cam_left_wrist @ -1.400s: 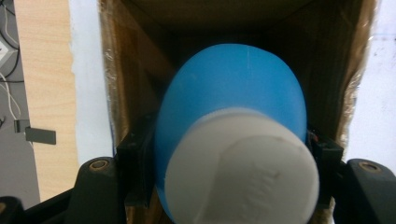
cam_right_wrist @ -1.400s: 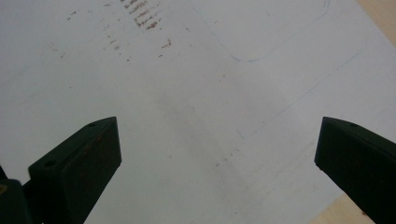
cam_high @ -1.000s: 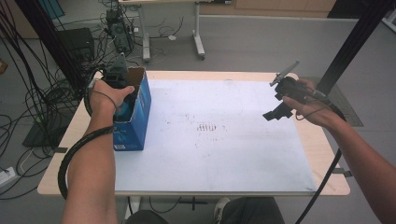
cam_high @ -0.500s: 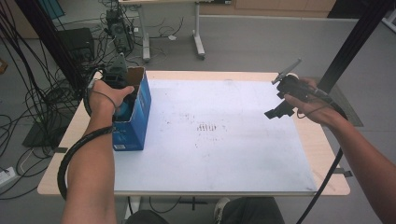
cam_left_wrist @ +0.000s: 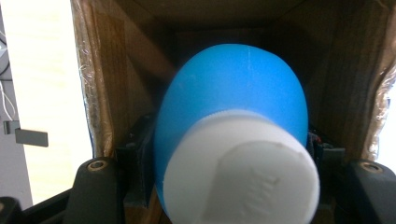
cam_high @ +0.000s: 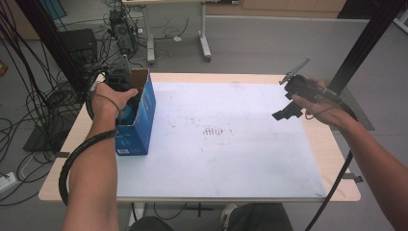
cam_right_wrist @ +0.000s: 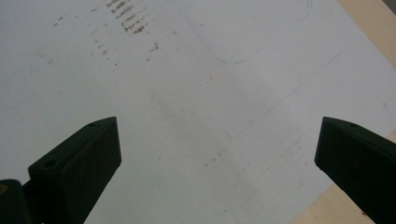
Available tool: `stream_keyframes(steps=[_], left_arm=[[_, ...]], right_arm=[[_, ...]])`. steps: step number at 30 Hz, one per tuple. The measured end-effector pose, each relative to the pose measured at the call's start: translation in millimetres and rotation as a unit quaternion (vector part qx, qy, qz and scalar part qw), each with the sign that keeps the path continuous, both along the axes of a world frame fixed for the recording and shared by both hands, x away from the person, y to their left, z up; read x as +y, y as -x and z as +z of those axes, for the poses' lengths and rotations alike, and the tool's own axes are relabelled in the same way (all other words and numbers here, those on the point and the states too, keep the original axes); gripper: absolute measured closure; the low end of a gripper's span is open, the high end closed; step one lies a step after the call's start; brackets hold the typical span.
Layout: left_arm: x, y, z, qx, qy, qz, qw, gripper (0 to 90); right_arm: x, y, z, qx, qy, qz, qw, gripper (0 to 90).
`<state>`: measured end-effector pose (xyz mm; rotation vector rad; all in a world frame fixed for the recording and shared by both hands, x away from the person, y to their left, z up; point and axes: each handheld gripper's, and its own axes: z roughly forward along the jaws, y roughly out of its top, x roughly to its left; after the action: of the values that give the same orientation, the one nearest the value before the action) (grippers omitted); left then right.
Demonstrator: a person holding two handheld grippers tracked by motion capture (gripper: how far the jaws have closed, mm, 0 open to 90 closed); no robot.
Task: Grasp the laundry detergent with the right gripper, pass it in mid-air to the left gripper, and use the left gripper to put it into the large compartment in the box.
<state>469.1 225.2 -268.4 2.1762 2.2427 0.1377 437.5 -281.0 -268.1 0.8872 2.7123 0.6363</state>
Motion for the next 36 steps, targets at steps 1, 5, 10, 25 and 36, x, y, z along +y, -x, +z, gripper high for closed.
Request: stream_keyframes(steps=[1, 5, 10, 25, 36], left_arm=[[0.1, 0.2, -0.1, 0.000, 0.000, 0.000, 1.0000, 35.2], [0.5, 1.0, -0.1, -0.001, 0.001, 0.000, 1.0000, 35.1], [-0.3, 1.2, -0.2, -0.002, 0.000, 0.000, 1.0000, 35.2], [-1.9, 1.7, -0.7, -0.003, -0.001, 0.002, 1.0000, 34.9], [-1.9, 1.4, -1.1, -0.003, -0.002, 0.002, 1.0000, 34.9]], right_arm=[[0.4, -0.1, 0.0, 0.000, 0.000, 0.000, 1.0000, 0.4], [1.0, -0.4, -0.1, 0.000, 0.001, 0.002, 1.0000, 0.4], [1.0, -0.7, 0.1, 0.000, 0.000, 0.001, 1.0000, 0.4], [-0.9, 0.4, 1.3, -0.001, -0.005, 0.001, 1.0000, 0.4], [-1.2, 1.6, 3.2, -0.004, -0.004, 0.003, 1.0000, 0.4]])
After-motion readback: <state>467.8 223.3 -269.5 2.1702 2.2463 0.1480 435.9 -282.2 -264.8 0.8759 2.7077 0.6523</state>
